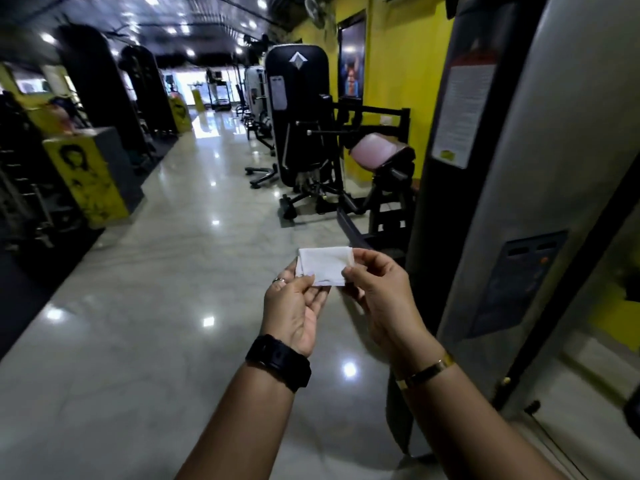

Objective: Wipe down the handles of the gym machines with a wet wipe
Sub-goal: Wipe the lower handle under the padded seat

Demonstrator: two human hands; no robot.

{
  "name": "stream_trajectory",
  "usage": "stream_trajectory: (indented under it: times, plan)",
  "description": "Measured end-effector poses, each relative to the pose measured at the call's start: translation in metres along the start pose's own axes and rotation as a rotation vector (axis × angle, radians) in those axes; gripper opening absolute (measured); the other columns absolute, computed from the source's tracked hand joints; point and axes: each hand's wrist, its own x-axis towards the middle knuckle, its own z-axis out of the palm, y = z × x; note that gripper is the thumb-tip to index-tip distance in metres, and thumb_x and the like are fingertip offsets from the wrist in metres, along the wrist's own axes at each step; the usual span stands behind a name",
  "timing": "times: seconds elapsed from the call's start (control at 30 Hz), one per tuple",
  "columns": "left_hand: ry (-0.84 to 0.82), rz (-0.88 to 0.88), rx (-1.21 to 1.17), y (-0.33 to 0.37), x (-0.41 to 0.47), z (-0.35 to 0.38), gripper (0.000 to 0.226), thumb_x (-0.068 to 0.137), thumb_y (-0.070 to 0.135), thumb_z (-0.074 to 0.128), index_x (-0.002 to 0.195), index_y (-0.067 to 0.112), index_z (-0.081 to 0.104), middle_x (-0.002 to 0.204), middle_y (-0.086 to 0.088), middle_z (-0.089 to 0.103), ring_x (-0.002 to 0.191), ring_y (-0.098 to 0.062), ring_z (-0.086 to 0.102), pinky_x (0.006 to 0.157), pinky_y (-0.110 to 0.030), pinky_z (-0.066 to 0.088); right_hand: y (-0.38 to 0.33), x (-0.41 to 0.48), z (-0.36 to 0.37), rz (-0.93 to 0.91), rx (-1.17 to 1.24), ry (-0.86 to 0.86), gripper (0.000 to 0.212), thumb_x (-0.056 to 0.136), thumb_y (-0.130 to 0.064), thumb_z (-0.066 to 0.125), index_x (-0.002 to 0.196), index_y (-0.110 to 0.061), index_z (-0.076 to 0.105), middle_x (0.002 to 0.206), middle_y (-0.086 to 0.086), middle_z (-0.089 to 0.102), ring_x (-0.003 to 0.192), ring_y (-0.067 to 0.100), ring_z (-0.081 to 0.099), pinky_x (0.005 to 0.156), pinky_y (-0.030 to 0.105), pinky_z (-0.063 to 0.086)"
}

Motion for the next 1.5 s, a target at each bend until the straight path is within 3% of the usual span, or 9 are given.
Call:
stream_trajectory:
  times: [0.17,0.33,0.67,0.83,1.2,1.33,1.5]
  plan:
    - [0.053,0.015,-0.045,0.023,0.026,-0.025,0.037,0.095,-0.011,0.035,0.115,0.010,0.059,0.100,-0.010,0.068,0.087,-0.019,0.067,0.082,-0.028,0.053,0.022,0.020,0.035,0.019,0.030,-0.035,0.025,0.085,0.018,0.053,0.091,-0.006,0.055,0.077,0.010,0.055,0.066,0.012,0.061,0.058,0.019,0.053]
    - [0.095,0.000,-0.081,0.038,0.062,-0.035,0.037,0.095,-0.013,0.032,0.104,0.011,0.060,0.095,-0.010,0.068,0.085,-0.020,0.067,0.080,-0.028,0.053,0.038,0.052,0.057,0.022,-0.003,-0.075,0.023,0.086,0.017,0.052,0.086,-0.005,0.053,0.073,0.008,0.054,0.070,0.016,0.058,0.064,0.023,0.055]
    - [0.111,-0.020,-0.101,0.067,0.184,-0.035,0.019,0.099,0.007,0.044,0.101,0.008,0.063,0.091,-0.011,0.072,0.080,-0.020,0.071,0.075,-0.031,0.058,0.067,0.174,0.103,0.023,0.016,-0.084,0.025,0.085,0.019,0.049,0.089,-0.005,0.057,0.086,0.010,0.062,0.080,0.019,0.060,0.076,0.030,0.054]
    - [0.117,-0.006,-0.080,0.092,0.270,-0.021,0.019,0.099,0.005,0.045,0.106,0.008,0.063,0.096,-0.012,0.071,0.083,-0.021,0.070,0.074,-0.030,0.058,0.072,0.257,0.135,0.008,0.005,-0.099,0.030,0.085,0.019,0.047,0.094,-0.004,0.063,0.094,0.011,0.066,0.081,0.016,0.063,0.067,0.022,0.054]
    - [0.126,-0.005,-0.098,0.147,0.425,-0.047,0.032,0.100,-0.002,0.037,0.124,0.005,0.057,0.101,-0.014,0.067,0.087,-0.021,0.067,0.073,-0.029,0.054,0.117,0.392,0.223,0.045,-0.041,-0.136,0.035,0.085,0.020,0.044,0.094,-0.005,0.067,0.090,0.008,0.068,0.076,0.014,0.064,0.064,0.019,0.052]
    - [0.111,-0.016,-0.112,0.178,0.484,-0.058,0.025,0.100,0.004,0.040,0.114,0.006,0.060,0.093,-0.011,0.070,0.081,-0.019,0.069,0.070,-0.028,0.056,0.135,0.440,0.265,0.028,-0.060,-0.119,0.033,0.087,0.018,0.045,0.099,-0.003,0.067,0.091,0.009,0.067,0.072,0.012,0.062,0.064,0.019,0.051]
    - [0.056,-0.054,-0.084,0.230,0.565,-0.076,0.023,0.097,0.018,0.043,0.103,0.007,0.062,0.095,-0.012,0.070,0.089,-0.022,0.067,0.082,-0.033,0.055,0.159,0.502,0.334,0.054,-0.001,-0.040,0.029,0.089,0.013,0.047,0.092,-0.005,0.068,0.092,0.012,0.067,0.075,0.018,0.059,0.071,0.027,0.054]
